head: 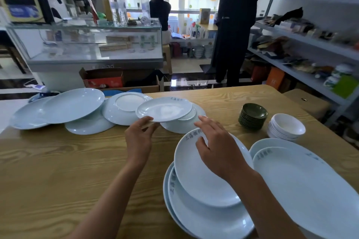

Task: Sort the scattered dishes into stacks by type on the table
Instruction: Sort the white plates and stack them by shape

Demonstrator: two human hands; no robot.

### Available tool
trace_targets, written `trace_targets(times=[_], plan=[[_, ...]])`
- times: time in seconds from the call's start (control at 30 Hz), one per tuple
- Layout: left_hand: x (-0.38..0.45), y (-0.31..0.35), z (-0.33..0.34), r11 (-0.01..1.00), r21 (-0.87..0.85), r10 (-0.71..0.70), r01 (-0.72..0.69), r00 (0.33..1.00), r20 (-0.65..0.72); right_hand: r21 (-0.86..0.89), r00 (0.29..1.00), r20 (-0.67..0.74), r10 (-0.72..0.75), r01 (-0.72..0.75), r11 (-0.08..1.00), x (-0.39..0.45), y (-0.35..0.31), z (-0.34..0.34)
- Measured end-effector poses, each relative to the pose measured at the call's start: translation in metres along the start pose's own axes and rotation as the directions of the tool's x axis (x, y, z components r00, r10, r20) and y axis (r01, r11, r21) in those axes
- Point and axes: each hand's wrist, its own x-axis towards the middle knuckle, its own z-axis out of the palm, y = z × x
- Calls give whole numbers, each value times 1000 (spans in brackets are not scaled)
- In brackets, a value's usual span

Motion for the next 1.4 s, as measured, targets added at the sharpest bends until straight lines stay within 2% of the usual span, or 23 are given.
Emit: trace_targets(times=[0.1, 0.2, 0.33, 0.43, 0.53, 0.67, 0.73, 0.87, 1.03, 1.4], plan=[[-6, 20, -14, 996, -77, 35, -34, 999, 6, 26, 1000, -12, -17, 17, 1000, 0, -3, -2], [-12, 45, -25, 990, -66, 124, -123, 992, 19, 52, 996, -70, -63, 67, 996, 1, -7, -6], [-24, 68, -33, 964, -19, 266, -265, 961, 74, -68, 977, -142, -156, 148, 987, 2, -12, -12], [-41, 84, -35, 929, -13, 369, -370, 921, 123, -195, 956, -217, -198, 156, 968, -3, -12, -18], [-58, 97, -33, 902, 6, 426, -433, 891, 158, -157, 940, -256, -226, 191, 969, -15, -7, -28], [-71, 94, -34, 909, -66, 413, -412, 866, 281, -137, 936, -217, -277, 252, 958, -41, 1, -41], [-75, 86, -35, 928, -18, 354, -371, 868, 347, -132, 943, -191, -274, 252, 959, -60, 7, -47], [-79, 70, -35, 950, 84, 251, -302, 894, 370, -186, 932, -128, -340, 314, 931, -97, 17, -45], [-81, 68, -35, 973, 68, 161, -220, 860, 484, -222, 911, -92, -402, 375, 900, -130, 15, -23], [-83, 76, -39, 989, -23, 140, -148, 858, 494, -170, 940, -21, -340, 332, 928, -162, 11, -8]])
